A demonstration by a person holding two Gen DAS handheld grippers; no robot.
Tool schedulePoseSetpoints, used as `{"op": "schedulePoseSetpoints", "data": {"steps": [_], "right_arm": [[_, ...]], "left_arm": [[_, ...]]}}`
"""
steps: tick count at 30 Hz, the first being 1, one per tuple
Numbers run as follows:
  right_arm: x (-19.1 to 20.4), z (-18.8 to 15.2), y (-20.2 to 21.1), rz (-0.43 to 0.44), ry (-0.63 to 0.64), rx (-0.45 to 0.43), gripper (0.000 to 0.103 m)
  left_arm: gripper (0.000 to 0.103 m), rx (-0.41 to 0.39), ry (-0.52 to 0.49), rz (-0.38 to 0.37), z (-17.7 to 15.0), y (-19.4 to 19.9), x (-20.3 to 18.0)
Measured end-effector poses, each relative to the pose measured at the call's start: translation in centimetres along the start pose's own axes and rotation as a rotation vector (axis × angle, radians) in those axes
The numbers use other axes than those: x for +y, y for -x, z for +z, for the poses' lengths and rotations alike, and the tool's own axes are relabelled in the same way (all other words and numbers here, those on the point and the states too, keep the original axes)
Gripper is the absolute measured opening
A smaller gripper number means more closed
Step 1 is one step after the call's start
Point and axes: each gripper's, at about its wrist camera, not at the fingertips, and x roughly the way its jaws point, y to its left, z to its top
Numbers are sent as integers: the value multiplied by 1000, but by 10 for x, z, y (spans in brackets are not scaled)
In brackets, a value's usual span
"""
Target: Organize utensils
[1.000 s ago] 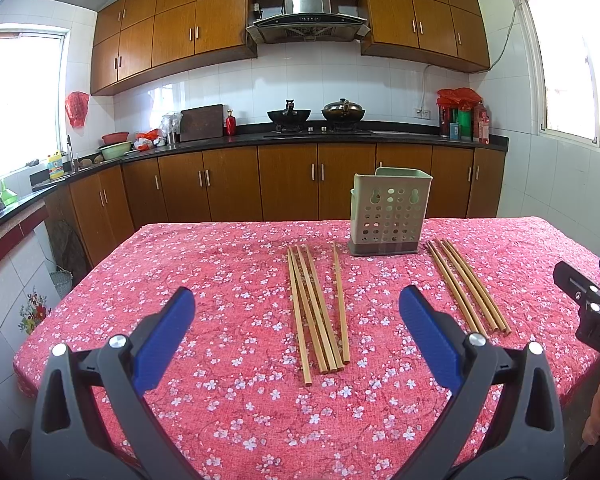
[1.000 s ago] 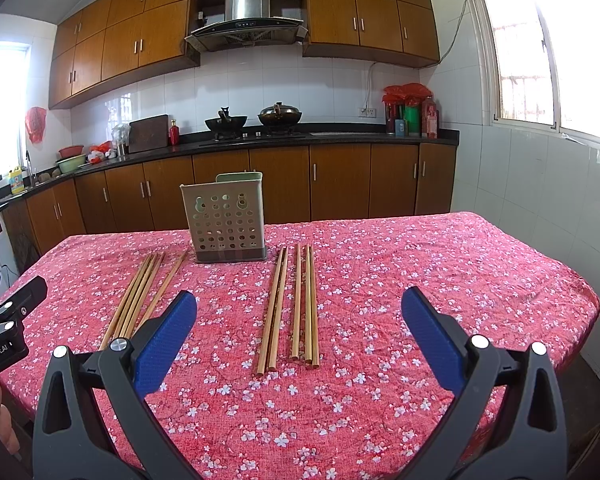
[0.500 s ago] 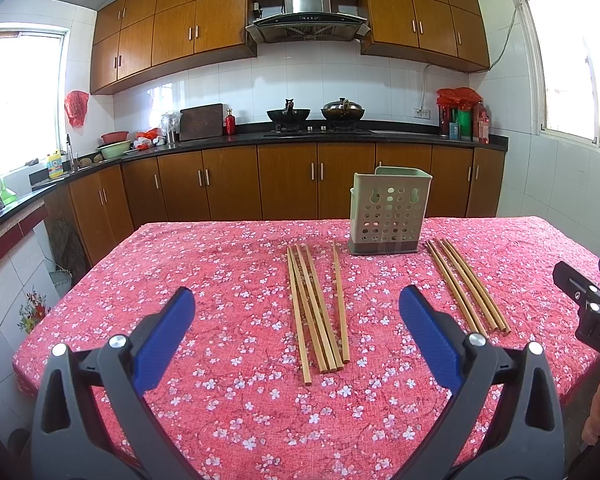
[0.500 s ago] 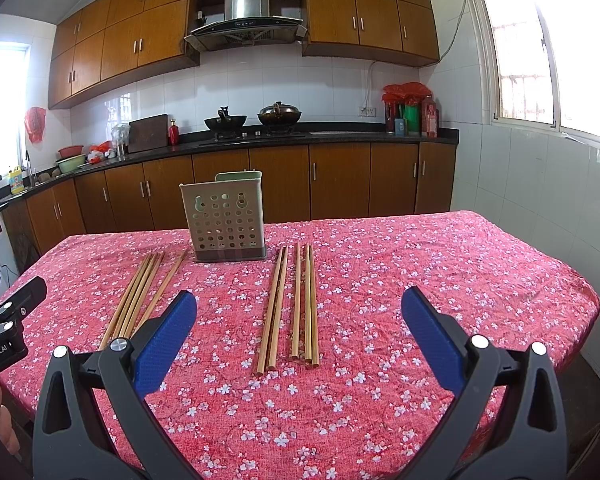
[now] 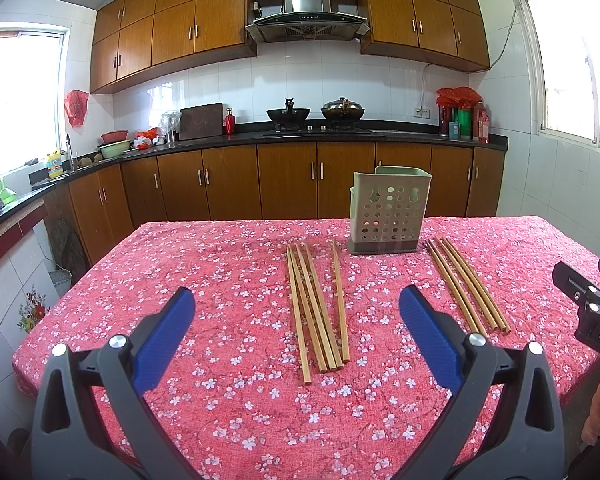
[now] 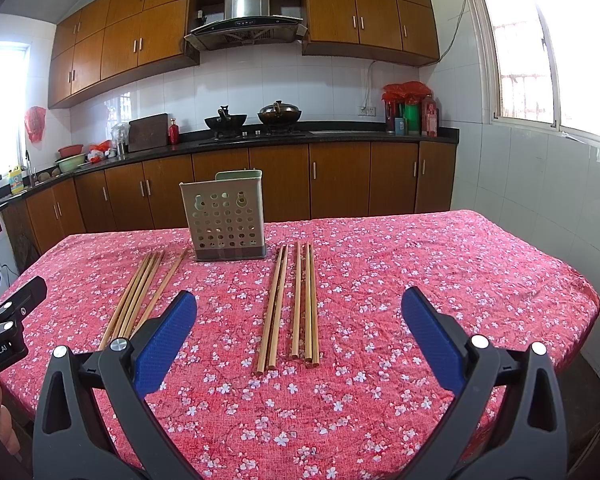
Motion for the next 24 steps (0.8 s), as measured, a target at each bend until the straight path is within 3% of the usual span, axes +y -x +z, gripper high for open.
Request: {"op": "schedulePoseSetpoints", "data": {"steps": [24], "right_arm": [[1,-1,-2,0,-1,3,101]], "left_arm": [[99,3,-1,9,2,-1,-10]]}}
